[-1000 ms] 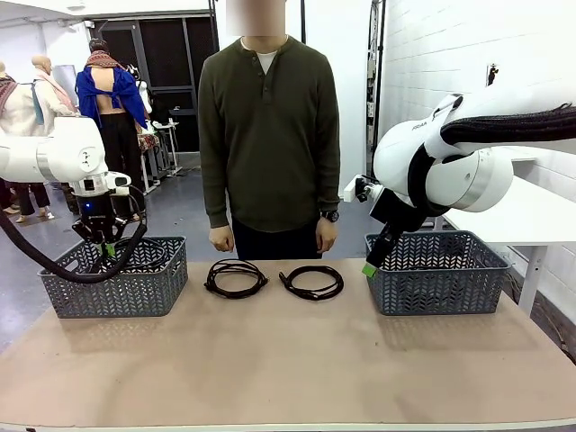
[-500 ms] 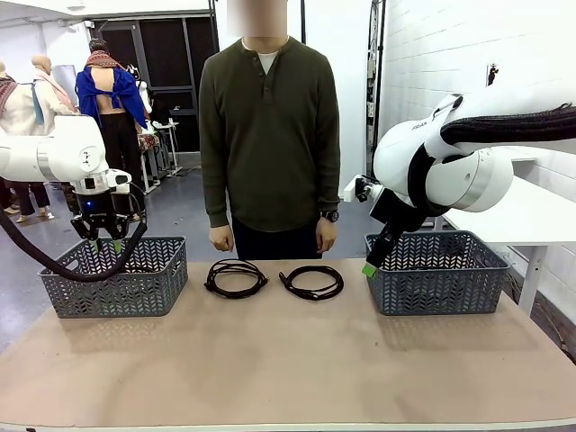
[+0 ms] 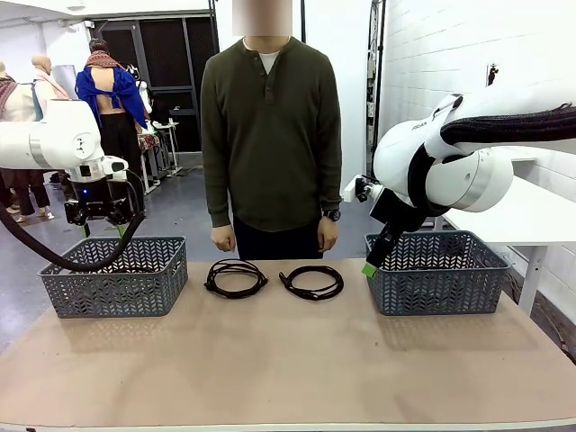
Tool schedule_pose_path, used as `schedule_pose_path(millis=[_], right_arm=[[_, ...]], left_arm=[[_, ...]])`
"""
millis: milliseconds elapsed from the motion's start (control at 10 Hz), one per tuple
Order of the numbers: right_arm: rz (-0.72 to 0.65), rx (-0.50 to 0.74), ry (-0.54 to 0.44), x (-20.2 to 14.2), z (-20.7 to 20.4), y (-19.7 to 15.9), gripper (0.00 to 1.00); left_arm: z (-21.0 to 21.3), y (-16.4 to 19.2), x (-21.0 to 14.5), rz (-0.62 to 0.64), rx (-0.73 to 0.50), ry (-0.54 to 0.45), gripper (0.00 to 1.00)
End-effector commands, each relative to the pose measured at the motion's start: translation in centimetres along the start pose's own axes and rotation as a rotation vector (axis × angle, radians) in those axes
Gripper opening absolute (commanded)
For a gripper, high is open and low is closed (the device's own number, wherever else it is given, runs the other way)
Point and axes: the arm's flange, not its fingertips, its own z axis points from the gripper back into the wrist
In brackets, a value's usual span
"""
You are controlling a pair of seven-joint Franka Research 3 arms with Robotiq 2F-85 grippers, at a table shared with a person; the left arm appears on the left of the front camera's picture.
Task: Organize the cables according to human instructions.
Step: Pick up a bundle of cables and place it in the basket indicated by the human.
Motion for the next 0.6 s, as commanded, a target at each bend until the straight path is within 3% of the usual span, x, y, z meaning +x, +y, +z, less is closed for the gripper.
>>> schedule_pose_path(millis=[0, 100, 500], right_arm=[[-0.004, -0.001, 0.003, -0.1, -0.1, 0.0, 1.0], [-0.004, -0.001, 0.003, -0.1, -0.1, 0.0, 1.0], [-0.004, -0.001, 0.003, -0.1, -0.1, 0.0, 1.0]], left_arm=[[-0.2, -0.5, -1.3, 0.05, -0.042, 0.083, 1.0], [0.0, 0.0, 0.0, 0.0, 0.0, 0.0, 1.0], [0.0, 0.0, 0.0, 0.0, 0.0, 0.0, 1.0]])
